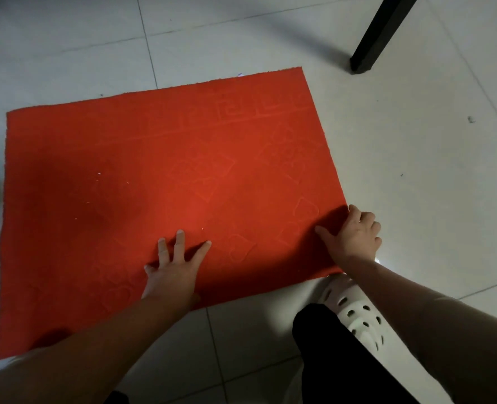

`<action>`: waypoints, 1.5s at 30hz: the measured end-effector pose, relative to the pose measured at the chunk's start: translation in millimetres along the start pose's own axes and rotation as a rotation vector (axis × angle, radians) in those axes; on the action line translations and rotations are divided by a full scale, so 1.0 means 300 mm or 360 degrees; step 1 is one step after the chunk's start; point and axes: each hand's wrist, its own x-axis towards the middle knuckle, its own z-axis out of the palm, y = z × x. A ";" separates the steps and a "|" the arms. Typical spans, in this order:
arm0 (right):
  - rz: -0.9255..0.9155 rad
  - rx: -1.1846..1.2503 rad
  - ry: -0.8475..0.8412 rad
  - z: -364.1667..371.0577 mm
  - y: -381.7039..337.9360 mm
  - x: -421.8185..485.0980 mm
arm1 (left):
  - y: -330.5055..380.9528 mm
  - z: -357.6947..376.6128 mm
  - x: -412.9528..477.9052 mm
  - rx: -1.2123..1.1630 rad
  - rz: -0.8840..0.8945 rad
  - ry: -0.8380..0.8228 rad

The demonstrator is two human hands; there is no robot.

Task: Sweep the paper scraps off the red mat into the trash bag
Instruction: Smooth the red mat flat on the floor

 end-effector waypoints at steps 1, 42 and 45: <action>0.0032 0.0039 -0.0007 -0.006 -0.003 0.011 | 0.003 -0.002 0.001 0.0012 -0.0002 0.0003; -0.1292 -0.0401 -0.0319 -0.017 -0.394 -0.216 | 0.003 0.005 0.015 0.0117 0.0049 0.0051; -0.1683 -0.0340 0.0004 -0.008 -0.423 -0.311 | 0.006 0.014 0.013 0.0121 0.0035 0.0067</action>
